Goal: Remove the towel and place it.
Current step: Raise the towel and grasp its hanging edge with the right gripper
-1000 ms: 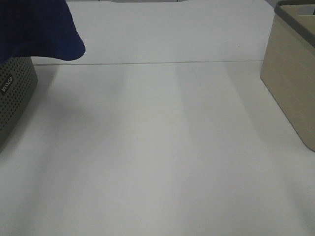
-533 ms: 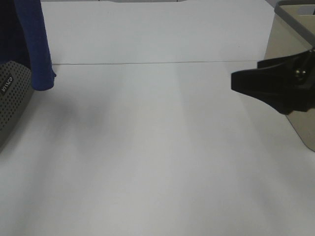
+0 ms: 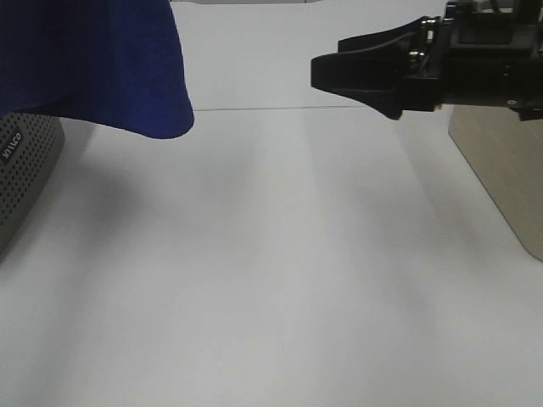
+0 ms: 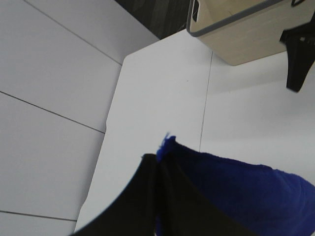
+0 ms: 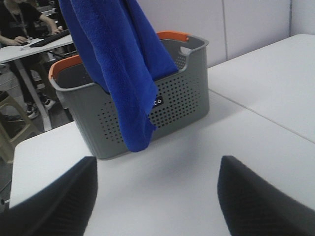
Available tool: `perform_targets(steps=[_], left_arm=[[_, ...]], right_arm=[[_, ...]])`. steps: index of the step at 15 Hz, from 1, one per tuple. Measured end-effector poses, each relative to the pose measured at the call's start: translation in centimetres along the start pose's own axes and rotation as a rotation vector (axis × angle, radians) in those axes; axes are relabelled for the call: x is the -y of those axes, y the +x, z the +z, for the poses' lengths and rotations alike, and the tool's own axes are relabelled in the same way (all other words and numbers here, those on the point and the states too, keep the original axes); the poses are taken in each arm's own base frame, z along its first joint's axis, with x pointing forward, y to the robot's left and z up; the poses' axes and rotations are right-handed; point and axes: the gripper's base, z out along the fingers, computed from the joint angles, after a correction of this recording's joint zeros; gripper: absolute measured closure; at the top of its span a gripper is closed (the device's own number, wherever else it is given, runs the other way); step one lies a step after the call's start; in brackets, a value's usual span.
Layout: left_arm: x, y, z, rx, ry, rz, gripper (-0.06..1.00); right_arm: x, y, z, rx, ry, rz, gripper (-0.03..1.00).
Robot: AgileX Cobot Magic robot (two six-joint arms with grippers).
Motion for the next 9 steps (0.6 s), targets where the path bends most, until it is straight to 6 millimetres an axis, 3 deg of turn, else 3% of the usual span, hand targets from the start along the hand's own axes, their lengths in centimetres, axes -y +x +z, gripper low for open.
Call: perform_targets(steps=[4, 9], left_arm=[[0.0, -0.2, 0.7, 0.052, 0.019, -0.018, 0.94], [0.0, -0.3, 0.7, 0.068, 0.023, -0.024, 0.94]], right_arm=[[-0.8, -0.5, 5.6, -0.030, -0.158, -0.037, 0.28], [-0.8, -2.1, 9.2, -0.025, -0.185, -0.137, 0.28]])
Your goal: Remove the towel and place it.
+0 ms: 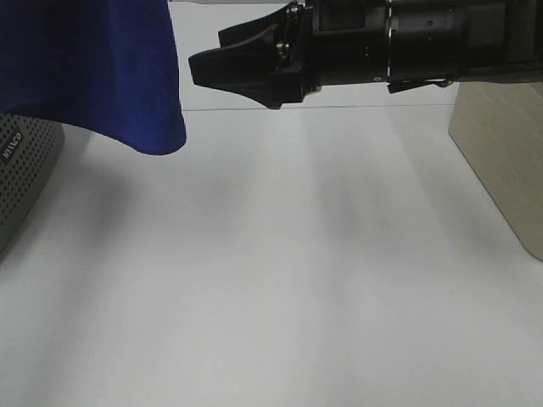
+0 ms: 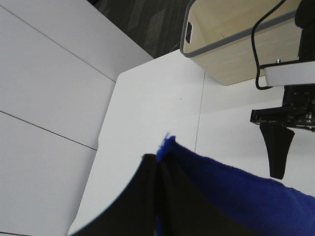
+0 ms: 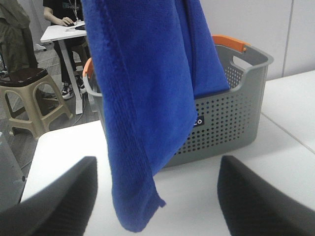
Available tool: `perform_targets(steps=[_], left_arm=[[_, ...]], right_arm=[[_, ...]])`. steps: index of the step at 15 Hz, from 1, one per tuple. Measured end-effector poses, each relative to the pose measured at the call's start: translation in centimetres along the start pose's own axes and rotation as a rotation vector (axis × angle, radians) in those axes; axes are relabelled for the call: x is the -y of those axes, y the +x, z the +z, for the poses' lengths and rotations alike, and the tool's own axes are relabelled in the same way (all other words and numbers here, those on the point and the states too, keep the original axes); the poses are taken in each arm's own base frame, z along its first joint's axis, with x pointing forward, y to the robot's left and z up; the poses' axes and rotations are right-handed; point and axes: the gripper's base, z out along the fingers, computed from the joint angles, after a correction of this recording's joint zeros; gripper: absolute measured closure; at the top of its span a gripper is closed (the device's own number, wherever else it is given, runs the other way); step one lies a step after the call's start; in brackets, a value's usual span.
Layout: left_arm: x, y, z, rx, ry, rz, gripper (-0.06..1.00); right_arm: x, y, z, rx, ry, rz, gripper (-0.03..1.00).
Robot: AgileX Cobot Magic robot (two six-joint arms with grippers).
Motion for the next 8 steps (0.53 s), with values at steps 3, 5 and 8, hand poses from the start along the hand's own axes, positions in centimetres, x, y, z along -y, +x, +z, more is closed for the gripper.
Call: perform_targets(steps=[3, 5, 8], left_arm=[[0.0, 0.0, 0.0, 0.003, 0.001, -0.002, 0.94], [0.0, 0.0, 0.0, 0.004, 0.001, -0.007, 0.94], [0.0, 0.0, 0.0, 0.005, 0.000, -0.007, 0.94]], right_arm=[[0.0, -0.3, 1.7, 0.003, -0.037, -0.019, 0.28], [-1.4, 0.8, 4.4, -0.024, -0.114, -0.019, 0.28], [-2.7, 1.0, 5.8, -0.035, -0.162, -0.032, 0.30]])
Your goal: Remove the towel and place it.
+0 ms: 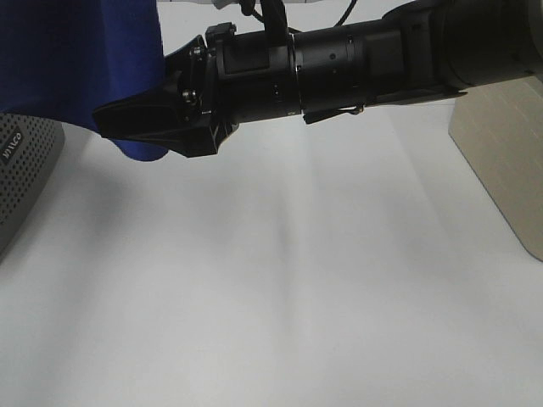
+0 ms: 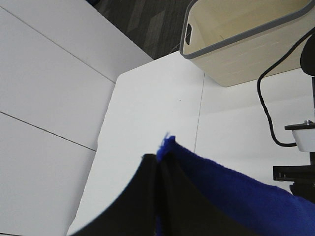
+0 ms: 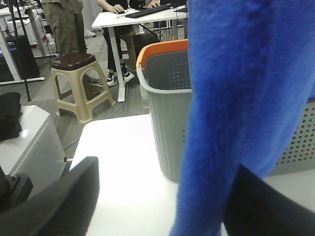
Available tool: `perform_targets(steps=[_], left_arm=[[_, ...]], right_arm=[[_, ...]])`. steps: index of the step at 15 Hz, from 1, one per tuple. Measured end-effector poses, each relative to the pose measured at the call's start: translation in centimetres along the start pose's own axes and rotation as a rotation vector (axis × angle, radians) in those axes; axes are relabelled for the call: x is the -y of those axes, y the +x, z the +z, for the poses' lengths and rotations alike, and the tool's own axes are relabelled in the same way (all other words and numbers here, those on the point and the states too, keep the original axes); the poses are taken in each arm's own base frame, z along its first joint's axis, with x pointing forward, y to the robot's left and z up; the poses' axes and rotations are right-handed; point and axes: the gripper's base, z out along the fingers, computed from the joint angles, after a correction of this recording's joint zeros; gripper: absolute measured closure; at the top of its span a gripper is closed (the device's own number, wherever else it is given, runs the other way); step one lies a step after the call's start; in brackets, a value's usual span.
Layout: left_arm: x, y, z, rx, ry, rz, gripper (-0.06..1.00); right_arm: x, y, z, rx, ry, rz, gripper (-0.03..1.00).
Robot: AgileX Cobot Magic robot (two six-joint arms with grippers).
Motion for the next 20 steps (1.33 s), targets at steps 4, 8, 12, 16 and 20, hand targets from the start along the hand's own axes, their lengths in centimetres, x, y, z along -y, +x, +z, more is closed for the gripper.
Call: perform_targets(steps=[4, 8, 12, 16, 20], left_arm=[[0.0, 0.0, 0.0, -0.001, 0.000, -0.003, 0.94], [-0.1, 0.2, 0.3, -0.004, 0.005, -0.010, 0.94], [-0.4, 1.0, 1.9, 0.010, 0.018, -0.041, 0.94], [-2.1, 1.1, 3.6, 0.112, -0.109, -0.065, 0.94], [-4.0, 0.5, 5.4, 0.254, -0.319, -0.046, 0.94]], right_arm=[[0.5, 0.5, -0.1, -0.055, 0.053, 0.089, 0.62], [0.2, 0.6, -0.9, -0.205, 0.108, 0.172, 0.95], [-0.5, -2.3, -4.0, -0.327, 0.314, 0.130, 0.95], [0.0, -7.1, -7.5, -0.356, 0.571, -0.016, 0.95], [2.6, -15.0, -13.2, -0.328, 0.870, -0.174, 0.95]])
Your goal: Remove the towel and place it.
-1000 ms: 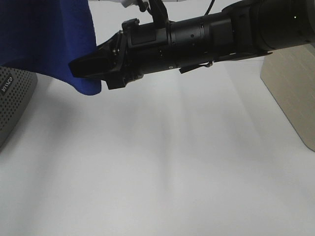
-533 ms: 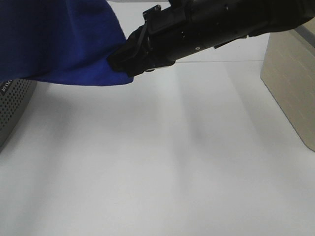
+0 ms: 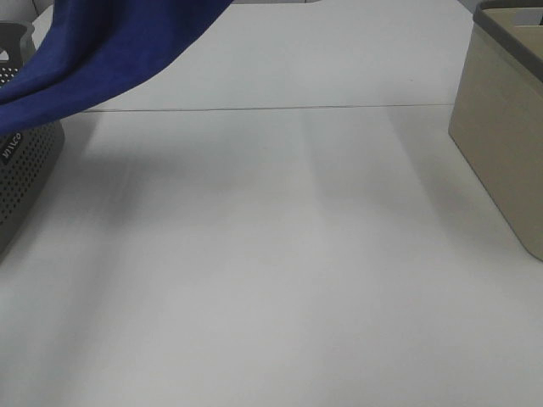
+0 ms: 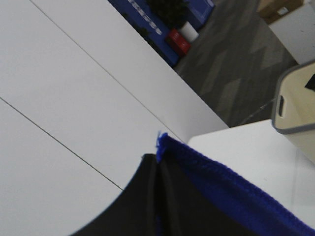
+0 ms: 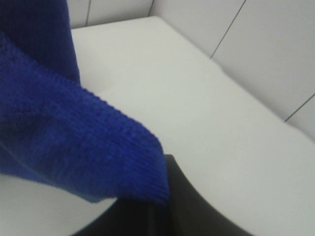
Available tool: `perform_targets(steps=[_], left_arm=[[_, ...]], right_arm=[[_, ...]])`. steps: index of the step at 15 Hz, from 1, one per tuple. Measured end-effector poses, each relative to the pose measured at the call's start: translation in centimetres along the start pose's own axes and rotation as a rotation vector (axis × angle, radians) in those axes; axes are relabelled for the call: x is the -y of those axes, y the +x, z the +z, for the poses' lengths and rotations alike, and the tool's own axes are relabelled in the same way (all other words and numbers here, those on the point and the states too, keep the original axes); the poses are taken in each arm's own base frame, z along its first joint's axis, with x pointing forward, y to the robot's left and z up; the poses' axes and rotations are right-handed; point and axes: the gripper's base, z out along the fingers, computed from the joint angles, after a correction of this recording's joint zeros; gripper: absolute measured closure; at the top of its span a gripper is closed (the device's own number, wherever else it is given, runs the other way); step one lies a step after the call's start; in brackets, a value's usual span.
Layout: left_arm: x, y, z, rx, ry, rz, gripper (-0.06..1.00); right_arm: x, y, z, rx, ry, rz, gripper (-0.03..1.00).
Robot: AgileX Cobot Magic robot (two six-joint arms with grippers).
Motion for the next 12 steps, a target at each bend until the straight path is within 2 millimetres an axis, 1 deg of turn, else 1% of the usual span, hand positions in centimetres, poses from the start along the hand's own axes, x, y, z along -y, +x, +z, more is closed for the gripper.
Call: perform_targets(steps=[1, 3, 4, 5, 6, 8, 9, 12], left_arm=[[-0.1, -0.1, 0.3, 0.012, -0.030, 0.012, 0.94], [-0.3, -0.8, 1.1, 0.052, -0.143, 0.048, 0.94], [-0.4, -1.1, 1.5, 0.069, -0.199, 0.058, 0.94], [-0.4, -1.2, 1.9, 0.077, -0.241, 0.063, 0.94], [-0.3, -1.2, 2.3, 0.082, -0.260, 0.060, 0.94], [-0.2, -0.8, 2.8, 0.077, -0.272, 0.055, 0.94], [-0.2, -0.6, 2.9, 0.075, -0.281, 0.053, 0.94], [-0.6, -0.6, 2.8, 0.076, -0.321, 0.052, 0.94]], right_arm=[[0.4, -0.7, -0.4, 0.016, 0.022, -0.015, 0.95], [2.2, -4.0, -2.2, 0.107, 0.110, -0.064, 0.95], [2.8, -5.1, -2.6, 0.138, 0.137, -0.079, 0.95], [3.2, -5.7, -2.7, 0.152, 0.158, -0.097, 0.95], [3.5, -5.9, -2.3, 0.151, 0.171, -0.114, 0.95], [3.7, -5.4, -1.0, 0.109, 0.190, -0.165, 0.95], [3.9, -5.1, -0.7, 0.084, 0.209, -0.195, 0.95], [5.2, -4.5, -0.7, 0.018, 0.321, -0.238, 0.95]])
